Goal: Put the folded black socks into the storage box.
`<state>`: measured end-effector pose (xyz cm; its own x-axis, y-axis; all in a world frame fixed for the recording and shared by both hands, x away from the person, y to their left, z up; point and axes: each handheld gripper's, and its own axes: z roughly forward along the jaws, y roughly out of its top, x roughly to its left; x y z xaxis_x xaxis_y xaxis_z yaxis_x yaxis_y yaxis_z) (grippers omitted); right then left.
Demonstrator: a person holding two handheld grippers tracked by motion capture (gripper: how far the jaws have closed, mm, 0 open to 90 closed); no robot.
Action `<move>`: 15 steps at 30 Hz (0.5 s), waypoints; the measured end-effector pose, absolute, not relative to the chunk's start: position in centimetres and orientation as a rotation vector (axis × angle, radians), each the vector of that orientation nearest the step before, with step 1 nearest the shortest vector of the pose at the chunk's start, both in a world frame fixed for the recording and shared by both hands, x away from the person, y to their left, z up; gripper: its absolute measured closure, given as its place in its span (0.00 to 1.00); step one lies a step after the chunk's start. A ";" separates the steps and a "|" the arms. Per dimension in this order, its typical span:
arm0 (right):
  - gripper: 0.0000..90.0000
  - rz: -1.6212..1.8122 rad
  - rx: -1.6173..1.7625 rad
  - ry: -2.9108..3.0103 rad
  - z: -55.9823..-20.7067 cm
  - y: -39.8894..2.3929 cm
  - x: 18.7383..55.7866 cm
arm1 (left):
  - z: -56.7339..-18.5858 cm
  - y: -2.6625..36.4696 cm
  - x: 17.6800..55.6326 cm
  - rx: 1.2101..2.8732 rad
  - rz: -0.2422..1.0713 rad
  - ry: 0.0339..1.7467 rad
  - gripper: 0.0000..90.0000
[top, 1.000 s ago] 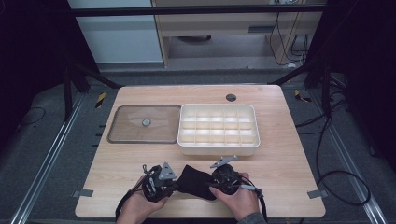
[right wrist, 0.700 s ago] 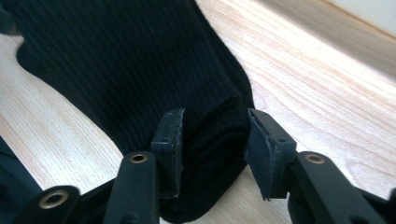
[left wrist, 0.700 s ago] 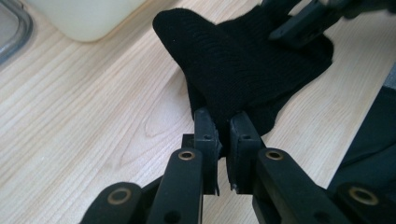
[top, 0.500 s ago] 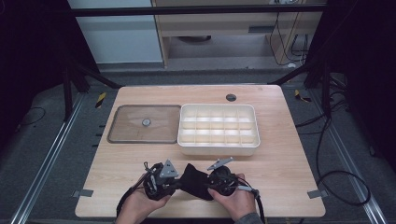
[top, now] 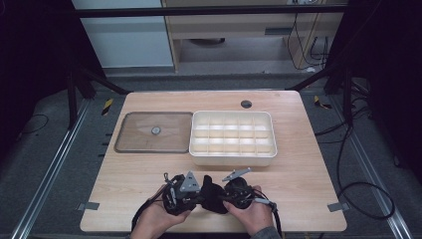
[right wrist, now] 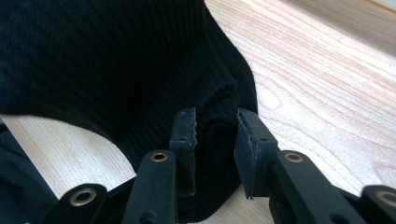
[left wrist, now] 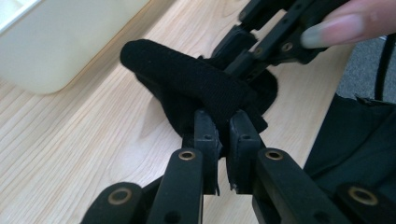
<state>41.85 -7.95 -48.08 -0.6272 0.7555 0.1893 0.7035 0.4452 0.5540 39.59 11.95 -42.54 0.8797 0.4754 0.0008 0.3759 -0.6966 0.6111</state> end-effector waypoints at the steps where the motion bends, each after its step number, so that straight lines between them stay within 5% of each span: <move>1: 0.78 0.932 1.322 2.596 -48.1 -7.9 41.8 | -42.5 11.7 39.5 2.424 0.210 0.604 0.93; 15: 0.79 0.985 1.340 2.598 -48.4 -8.4 42.0 | -42.2 9.8 38.7 2.434 0.193 0.543 0.93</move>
<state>41.96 -8.44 -48.39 -0.6213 0.7494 0.2290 0.7128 0.4191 0.5624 38.71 9.82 -42.22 0.9044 0.4267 0.0060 0.3343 -0.7170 0.6117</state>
